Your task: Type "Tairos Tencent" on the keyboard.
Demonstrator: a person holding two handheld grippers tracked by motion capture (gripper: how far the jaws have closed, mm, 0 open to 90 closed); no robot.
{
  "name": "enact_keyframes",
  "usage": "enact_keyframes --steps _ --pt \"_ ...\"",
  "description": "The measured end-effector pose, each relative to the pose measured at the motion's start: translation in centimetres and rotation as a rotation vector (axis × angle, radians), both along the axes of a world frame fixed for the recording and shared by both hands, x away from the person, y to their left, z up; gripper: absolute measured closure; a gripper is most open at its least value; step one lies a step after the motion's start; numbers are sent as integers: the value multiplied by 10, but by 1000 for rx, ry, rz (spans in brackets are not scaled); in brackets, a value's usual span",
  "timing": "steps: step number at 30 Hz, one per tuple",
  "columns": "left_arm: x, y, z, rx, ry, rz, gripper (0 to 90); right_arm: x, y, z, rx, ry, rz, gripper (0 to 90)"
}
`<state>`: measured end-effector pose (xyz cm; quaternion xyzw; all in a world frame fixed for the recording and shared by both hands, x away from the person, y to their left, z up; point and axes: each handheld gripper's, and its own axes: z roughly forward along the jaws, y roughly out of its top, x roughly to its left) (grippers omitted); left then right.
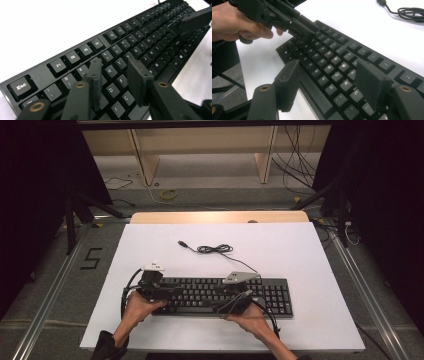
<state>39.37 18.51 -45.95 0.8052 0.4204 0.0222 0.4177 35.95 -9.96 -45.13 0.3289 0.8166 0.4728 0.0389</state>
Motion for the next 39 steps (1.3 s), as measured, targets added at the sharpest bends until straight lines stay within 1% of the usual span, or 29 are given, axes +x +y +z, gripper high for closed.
enact_keyframes --steps 3,6,10,11,15,19,20,22,27,33,36,39 --pt "-3 1 2 -15 0 2 577 0 2 1 -1 -3 1 384" --pt "-5 2 3 -14 -4 4 518 1 3 2 -5 -4 -1 397" --pt "-9 5 3 -26 -5 13 460 3 5 4 -7 2 -2 423" --pt "-9 5 3 -29 -5 14 446 4 6 4 -10 -3 -1 431" --pt "-12 7 4 -41 -10 20 405 6 8 5 -17 7 -2 478" --pt "-14 7 4 -54 -17 22 389 9 11 5 -30 20 1 554" --pt "-15 7 4 -57 -20 24 387 10 12 5 -31 17 2 576" --pt "-16 8 5 -61 -28 25 382 11 14 5 -40 26 2 620" --pt "-20 9 6 -79 -39 22 373 15 19 2 -66 30 12 715" --pt "-24 12 6 -97 -49 22 360 17 28 -6 -110 56 36 827" --pt "-25 13 6 -103 -59 24 352 18 32 -9 -125 56 52 875" --pt "-27 14 6 -112 -66 23 351 18 36 -12 -145 63 61 900"
